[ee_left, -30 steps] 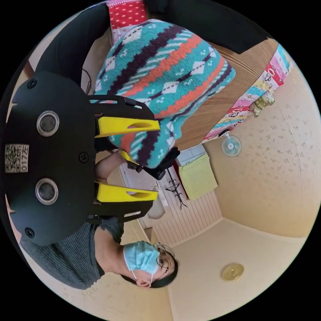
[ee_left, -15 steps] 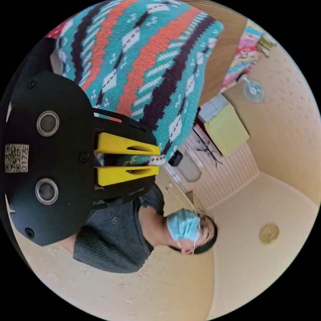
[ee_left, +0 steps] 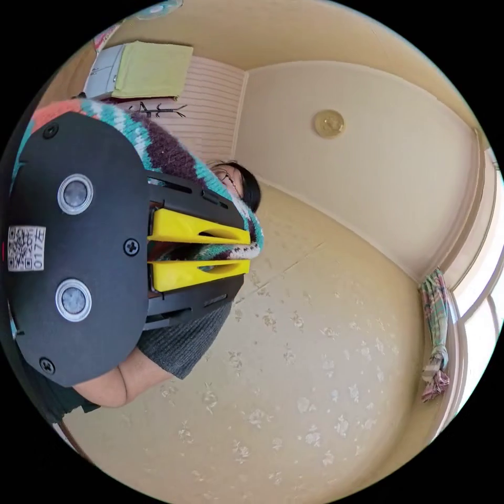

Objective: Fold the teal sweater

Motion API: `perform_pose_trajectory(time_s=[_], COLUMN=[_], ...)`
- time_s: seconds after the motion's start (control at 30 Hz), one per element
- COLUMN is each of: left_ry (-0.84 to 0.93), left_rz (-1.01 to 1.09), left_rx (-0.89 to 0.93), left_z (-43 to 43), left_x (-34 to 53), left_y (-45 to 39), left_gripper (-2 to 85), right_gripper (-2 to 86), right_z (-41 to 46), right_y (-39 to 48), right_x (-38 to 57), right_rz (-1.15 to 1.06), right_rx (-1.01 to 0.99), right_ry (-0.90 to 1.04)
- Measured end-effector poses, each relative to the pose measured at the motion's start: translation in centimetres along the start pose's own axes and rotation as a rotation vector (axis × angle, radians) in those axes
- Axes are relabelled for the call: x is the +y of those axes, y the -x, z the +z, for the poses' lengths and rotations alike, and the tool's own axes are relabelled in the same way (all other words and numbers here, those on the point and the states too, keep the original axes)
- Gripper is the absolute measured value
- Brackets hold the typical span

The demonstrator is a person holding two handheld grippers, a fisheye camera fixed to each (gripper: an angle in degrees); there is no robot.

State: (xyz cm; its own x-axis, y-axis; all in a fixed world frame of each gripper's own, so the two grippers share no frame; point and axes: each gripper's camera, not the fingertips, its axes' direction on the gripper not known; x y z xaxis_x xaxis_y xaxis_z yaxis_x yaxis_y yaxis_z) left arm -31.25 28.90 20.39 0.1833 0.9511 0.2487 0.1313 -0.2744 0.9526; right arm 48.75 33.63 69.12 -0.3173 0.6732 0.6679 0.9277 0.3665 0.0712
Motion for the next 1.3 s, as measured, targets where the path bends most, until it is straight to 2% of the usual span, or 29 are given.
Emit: perform_pose_trajectory(time_s=[0.03, 0.1, 0.17, 0.23, 0.33, 0.43, 0.53, 0.6, 0.77, 0.9, 1.03, 1.1, 1.2, 1.3], left_ry=[-0.01, -0.029, -0.053, -0.079, -0.096, -0.117, -0.123, -0.111, -0.059, 0.116, 0.369, 0.437, 0.575, 0.569], left_rz=[-0.013, -0.04, -0.054, -0.064, -0.06, -0.05, -0.075, -0.092, -0.142, -0.251, -0.347, -0.417, -0.369, -0.314], left_rx=[0.014, 0.046, 0.081, 0.075, 0.067, 0.064, 0.037, 0.012, -0.127, -0.389, -0.731, -0.87, -1.137, -1.289], left_z=[0.5, 0.9, 1.0, 0.7, 0.4, 0.0, -0.6, -0.8, -2.6, -2.4, 0.7, 1.9, 5.9, 10.1], left_x=[0.2, 0.6, 1.1, 1.2, 0.5, -0.3, -1.2, -2.0, -3.5, -4.4, -4.6, -4.5, -3.8, -3.0], left_y=[0.5, 1.3, 1.9, 1.9, 1.1, 0.5, 0.3, 0.2, -0.4, -0.4, 1.9, 3.8, 6.6, 10.7], left_gripper=[5.1, 5.1, 5.1, 5.1, 5.1, 5.1, 5.1, 5.1, 5.1, 5.1, 4.9, 4.8, 4.5, 4.4], right_gripper=[18.1, 19.7, 19.2, 17.3, 13.0, 5.6, 4.6, 4.2, 4.0, 4.0, 4.1, 4.2, 4.2, 4.2], right_z=[1.1, 7.2, 11.2, 13.5, 14.5, 11.9, 6.0, 0.6, -10.2, -17.6, -20.8, -21.1, -21.1, -20.7], right_y=[-0.7, -2.5, -3.6, -2.9, -0.7, 0.7, 2.4, 6.4, 18.0, 27.5, 33.8, 36.9, 39.7, 40.6], right_x=[0.1, 0.1, 0.7, 1.1, 1.1, -0.1, -3.1, -6.5, -11.5, -12.3, -11.2, -10.0, -8.2, -8.3], right_rz=[0.009, 0.004, 0.029, -0.011, -0.096, -0.109, -0.083, -0.116, -0.216, -0.226, -0.23, -0.279, -0.349, -0.381], right_rx=[0.001, -0.07, -0.122, -0.18, -0.116, 0.058, 0.228, 0.401, 0.685, 0.843, 0.925, 0.984, 1.033, 1.178], right_ry=[0.02, 0.2, 0.269, 0.305, 0.325, 0.255, 0.124, 0.005, -0.312, -0.644, -0.886, -1.006, -1.142, -1.233])
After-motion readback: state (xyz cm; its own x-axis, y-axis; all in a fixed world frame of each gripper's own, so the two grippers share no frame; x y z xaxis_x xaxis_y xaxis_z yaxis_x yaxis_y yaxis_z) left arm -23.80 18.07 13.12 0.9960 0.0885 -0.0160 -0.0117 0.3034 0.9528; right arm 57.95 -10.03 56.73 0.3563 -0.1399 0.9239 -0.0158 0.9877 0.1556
